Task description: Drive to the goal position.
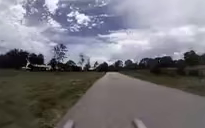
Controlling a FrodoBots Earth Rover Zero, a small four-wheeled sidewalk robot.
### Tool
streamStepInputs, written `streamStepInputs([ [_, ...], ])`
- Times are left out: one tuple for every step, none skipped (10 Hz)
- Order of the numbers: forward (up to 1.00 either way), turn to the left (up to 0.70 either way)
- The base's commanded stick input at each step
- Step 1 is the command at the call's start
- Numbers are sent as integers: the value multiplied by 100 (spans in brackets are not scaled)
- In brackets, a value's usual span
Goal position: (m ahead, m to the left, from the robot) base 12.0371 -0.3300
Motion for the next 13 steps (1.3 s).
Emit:
streamStepInputs([
  [85, 0],
  [85, 0],
  [85, 0],
  [85, 0],
  [85, 0],
  [85, 0],
  [85, 0],
  [85, 0],
  [85, 0],
  [85, 0],
  [85, 0],
  [85, 0],
  [85, 0],
])
